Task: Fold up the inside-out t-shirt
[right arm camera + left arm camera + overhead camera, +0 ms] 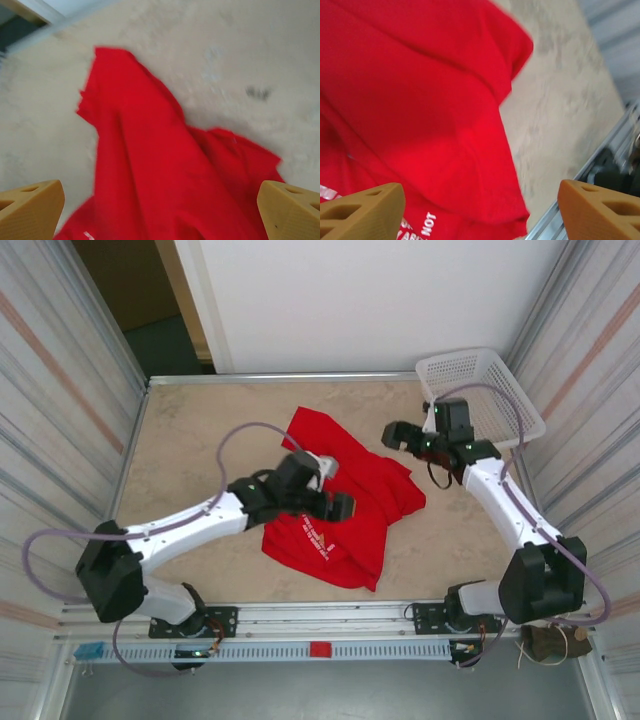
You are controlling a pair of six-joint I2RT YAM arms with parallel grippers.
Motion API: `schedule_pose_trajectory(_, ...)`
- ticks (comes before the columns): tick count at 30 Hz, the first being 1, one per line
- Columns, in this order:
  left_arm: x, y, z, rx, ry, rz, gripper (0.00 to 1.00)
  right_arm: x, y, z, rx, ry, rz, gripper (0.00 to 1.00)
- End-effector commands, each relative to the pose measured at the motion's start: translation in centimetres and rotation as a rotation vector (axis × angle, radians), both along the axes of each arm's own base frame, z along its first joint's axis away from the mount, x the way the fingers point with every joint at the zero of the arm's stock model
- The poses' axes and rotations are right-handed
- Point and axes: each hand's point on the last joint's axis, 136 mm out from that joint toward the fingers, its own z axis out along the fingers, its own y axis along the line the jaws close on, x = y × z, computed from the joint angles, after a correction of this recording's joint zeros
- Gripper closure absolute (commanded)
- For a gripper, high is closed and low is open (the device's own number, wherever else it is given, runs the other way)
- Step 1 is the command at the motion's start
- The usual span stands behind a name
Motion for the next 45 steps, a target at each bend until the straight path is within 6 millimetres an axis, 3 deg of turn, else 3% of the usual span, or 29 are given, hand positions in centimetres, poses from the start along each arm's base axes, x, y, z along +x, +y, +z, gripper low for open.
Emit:
schedule_pose_trajectory(1,-1.4,-1.4,-2.4,0.118,-0.020,-0.069,0.16,-1.3,-0.6,-3.9,-0.050,0.053,-0.011,0.03)
schedule_pose_trajectory(5,-2.9,-3.7,-5.8,0.194,0.037,-0.113,0.13,-2.6,-0.7,-7.7,-0.059,0.132,-0.006,0.03)
schedule_pose_trajectory(9,-3.4,-4.8,-8.6,0.252,0.064,-0.108,0.12,-3.8,-1.0,-11.0,-0.077,0.192,-0.015,0.04)
schedule_pose_trajectory(11,-3.5,-4.9,-10.2,0.281,0.097,-0.096,0.12,-4.1,-0.9,-12.0,-0.078,0.218,-0.001,0.11)
schedule_pose_trajectory(12,-3.5,-4.8,-11.1,0.299,0.107,-0.090,0.13,-4.3,-0.7,-12.3,-0.074,0.229,0.014,0.20)
schedule_pose_trajectory(14,-3.4,-4.5,-12.5,0.325,0.126,-0.083,0.33,-4.5,-0.3,-12.0,-0.062,0.234,0.039,0.67)
schedule_pose_trajectory(15,-3.1,-3.9,-12.9,0.334,0.133,-0.068,0.60,-4.6,-0.3,-11.3,-0.055,0.225,0.046,0.90)
schedule_pose_trajectory(16,-2.7,-3.3,-12.9,0.337,0.134,-0.044,0.85,-4.7,-0.2,-10.5,-0.046,0.214,0.050,1.00)
schedule_pose_trajectory(17,-2.1,-2.1,-12.4,0.342,0.123,-0.010,1.00,-4.9,-0.2,-9.1,-0.033,0.193,0.054,1.00)
schedule_pose_trajectory(19,-0.8,0.1,-10.1,0.327,0.083,0.048,1.00,-5.5,-0.1,-5.8,-0.007,0.138,0.062,1.00)
schedule_pose_trajectory(24,3.6,7.4,-1.2,0.166,-0.001,0.214,1.00,-7.9,0.0,3.6,0.045,-0.009,0.089,1.00)
schedule_pose_trajectory(27,6.2,11.6,3.6,0.015,-0.025,0.301,1.00,-8.8,-0.3,6.9,0.051,-0.056,0.087,1.00)
schedule_pose_trajectory(30,9.1,15.3,6.1,-0.052,-0.041,0.370,1.00,-8.7,0.0,8.7,0.085,-0.086,0.082,1.00)
schedule_pose_trajectory(34,13.8,18.1,5.7,-0.078,-0.010,0.421,1.00,-6.4,0.1,8.1,0.100,-0.079,0.037,1.00)
schedule_pose_trajectory(38,19.9,20.5,3.5,-0.065,0.037,0.484,1.00,-2.2,-2.0,5.6,0.057,-0.057,-0.091,1.00)
schedule_pose_trajectory(39,21.1,20.8,3.2,-0.058,0.044,0.488,0.87,-1.2,-2.5,5.0,0.056,-0.048,-0.113,1.00)
schedule_pose_trajectory(40,22.4,20.9,3.0,-0.048,0.049,0.489,0.66,-0.2,-2.9,4.3,0.058,-0.029,-0.126,0.77)
schedule_pose_trajectory(41,23.3,20.9,2.8,-0.033,0.055,0.486,0.51,0.5,-3.2,3.6,0.058,-0.004,-0.128,0.50)
schedule_pose_trajectory(42,23.7,20.8,2.8,-0.022,0.063,0.480,0.44,0.7,-3.3,2.9,0.050,0.018,-0.128,0.36)
schedule_pose_trajectory(43,24.0,20.7,3.2,-0.009,0.057,0.472,0.38,0.7,-3.4,2.4,0.038,0.034,-0.123,0.30)
schedule_pose_trajectory(45,23.7,20.3,3.9,0.020,0.028,0.461,0.32,-0.3,-3.3,1.5,0.037,0.052,-0.105,0.29)
